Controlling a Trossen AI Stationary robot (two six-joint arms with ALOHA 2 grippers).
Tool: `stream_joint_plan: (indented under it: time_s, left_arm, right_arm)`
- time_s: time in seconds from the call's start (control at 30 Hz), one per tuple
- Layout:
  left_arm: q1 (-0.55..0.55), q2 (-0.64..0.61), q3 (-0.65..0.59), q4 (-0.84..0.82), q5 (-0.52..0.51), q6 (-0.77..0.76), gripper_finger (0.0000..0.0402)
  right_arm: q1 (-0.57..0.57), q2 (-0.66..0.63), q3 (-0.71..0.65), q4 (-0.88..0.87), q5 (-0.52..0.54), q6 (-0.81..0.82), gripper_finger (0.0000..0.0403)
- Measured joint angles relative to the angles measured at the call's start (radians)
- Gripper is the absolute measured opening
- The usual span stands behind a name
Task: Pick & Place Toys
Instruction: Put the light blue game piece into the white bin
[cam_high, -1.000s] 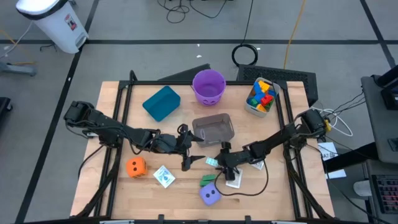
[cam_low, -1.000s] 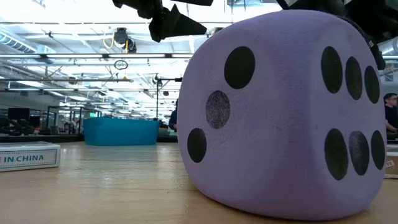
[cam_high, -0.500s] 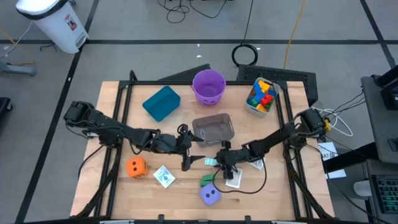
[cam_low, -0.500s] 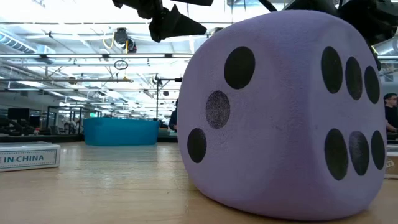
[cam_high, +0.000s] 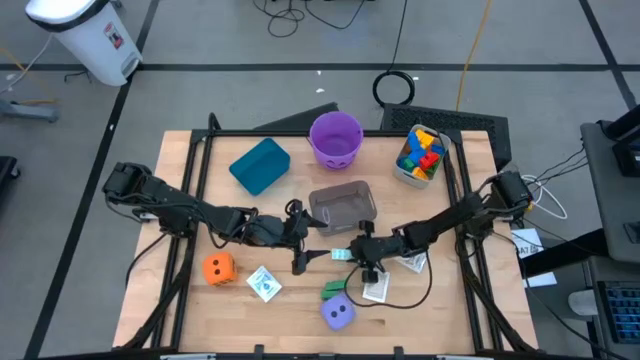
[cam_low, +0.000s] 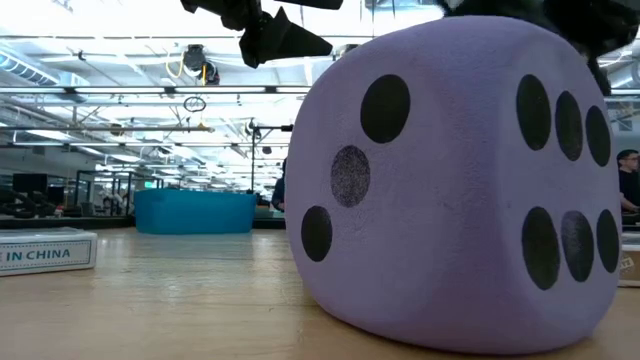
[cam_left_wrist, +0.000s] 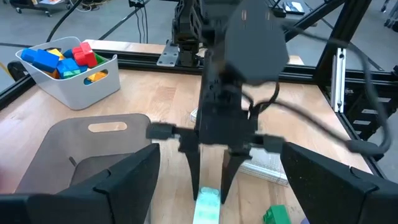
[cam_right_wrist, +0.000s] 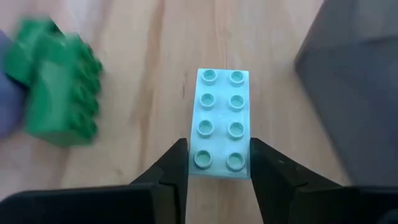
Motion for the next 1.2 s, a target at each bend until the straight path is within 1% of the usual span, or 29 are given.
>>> stream_joint_plan:
  time_s: [0.2,0.43,0.5,0.63,0.8,0.9,1.0,1.1,1.2]
  left_arm:
    - [0.000,0.000,0.000,0.000,0.000,0.002,0.0340]
    - [0.000,0.000,0.000,0.000,0.000,0.002,0.0340]
    - [0.000,0.000,0.000,0.000,0.000,-0.003,0.0340]
    - [0.000,0.000,0.000,0.000,0.000,-0.019,0.0340]
    - [0.000,0.000,0.000,-0.002,0.000,-0.032,0.0340]
    - [0.000,0.000,0.000,-0.002,0.000,-0.035,0.0340]
    - [0.000,0.000,0.000,-0.002,0.000,-0.036,0.0340]
    - [0.000,0.000,0.000,-0.002,0.000,-0.037,0.0340]
    - [0.000,0.000,0.000,-0.002,0.000,-0.038,0.0340]
  right_arm:
    - [0.003,-0.116,0.000,-0.101,-0.002,0.012,0.0112]
    - [0.005,-0.309,0.001,-0.324,0.008,0.037,0.0106]
    - [0.003,-0.368,0.001,-0.391,0.052,0.039,0.0109]
    - [-0.002,-0.491,-0.023,-0.488,0.182,0.055,0.0106]
    - [-0.045,-0.644,-0.059,-0.614,0.309,0.117,0.0103]
    - [-0.099,-0.730,-0.102,-0.652,0.368,0.151,0.0106]
    - [-0.197,-0.806,-0.152,-0.655,0.392,0.166,0.0105]
    - [-0.339,-0.857,-0.197,-0.655,0.387,0.166,0.0102]
    - [-0.504,-0.878,-0.234,-0.655,0.383,0.141,0.0105]
